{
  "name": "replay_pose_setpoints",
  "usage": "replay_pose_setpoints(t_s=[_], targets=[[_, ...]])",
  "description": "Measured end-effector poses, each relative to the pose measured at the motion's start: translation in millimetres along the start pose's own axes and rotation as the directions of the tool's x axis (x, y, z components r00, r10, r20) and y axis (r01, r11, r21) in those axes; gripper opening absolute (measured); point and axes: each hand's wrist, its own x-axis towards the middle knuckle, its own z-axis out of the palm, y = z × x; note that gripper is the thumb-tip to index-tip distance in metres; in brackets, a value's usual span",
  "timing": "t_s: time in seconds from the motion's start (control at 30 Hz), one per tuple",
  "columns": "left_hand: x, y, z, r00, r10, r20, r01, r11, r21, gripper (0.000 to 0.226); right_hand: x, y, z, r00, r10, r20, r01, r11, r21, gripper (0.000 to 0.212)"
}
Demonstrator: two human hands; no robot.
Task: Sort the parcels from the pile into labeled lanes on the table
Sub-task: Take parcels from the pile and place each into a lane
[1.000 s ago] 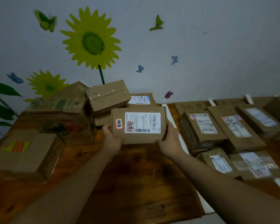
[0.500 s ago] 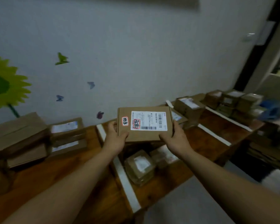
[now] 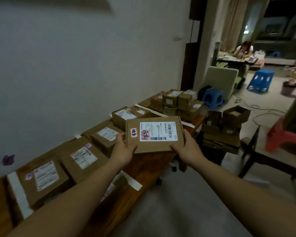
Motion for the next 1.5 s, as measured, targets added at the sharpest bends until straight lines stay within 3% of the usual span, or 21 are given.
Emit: replay_pose_setpoints(t_s=[0.13,0.4,0.53,0.6,0.73,0.97,1.17,1.33,1.5], targets=[[51.9,3.0,25.3,0.999,-0.007,0.048,0.002,0.995,0.101,0.057,43.9,25.3,-10.9,0.999,0.039,0.011,-0.039,0.999,0.026,0.056],[187.9,29.4,74.7,0.999,0.006,0.05,-0.009,0.999,0.053,0.057,179.8,35.6,-33.8,0.998,0.061,0.006,-0.06,0.998,-0.031,0.061],[242.5,47.2,89.9,0.999,0.007,0.039,-0.008,1.0,0.022,0.055,247.8,42.8,-46.4,0.997,0.069,-0.016,-0.07,0.992,-0.104,0.09],[259.9,51.0,95.8,1.0,-0.005,0.027,0.004,1.0,0.018,0.054,275.1,46.2,-47.5,0.997,0.078,0.0,-0.077,0.99,-0.118,0.089],[294.3,52.9,103.5,0.999,-0.014,-0.051,0.018,0.997,0.077,0.055,327.8,49.3,-43.6,0.997,0.05,0.061,-0.04,0.986,-0.164,0.078],[329.2,46.1,117.6,0.959,-0.072,-0.274,0.086,0.996,0.039,0.055,413.4,55.2,-25.0,0.974,-0.042,0.222,0.075,0.987,-0.141,0.071],[303.6,33.2,125.2,0.822,-0.195,-0.535,0.165,0.981,-0.104,0.055,436.5,58.0,4.8,0.872,-0.168,0.461,0.239,0.966,-0.099,0.061],[238.4,3.9,120.5,0.721,-0.341,-0.603,0.221,0.938,-0.266,0.055,400.3,68.7,31.8,0.724,-0.2,0.66,0.284,0.958,-0.022,0.07],[171.7,-37.6,114.5,0.657,-0.392,-0.644,0.295,0.92,-0.258,0.056,342.9,86.4,56.7,0.636,-0.208,0.743,0.298,0.955,0.012,0.074]])
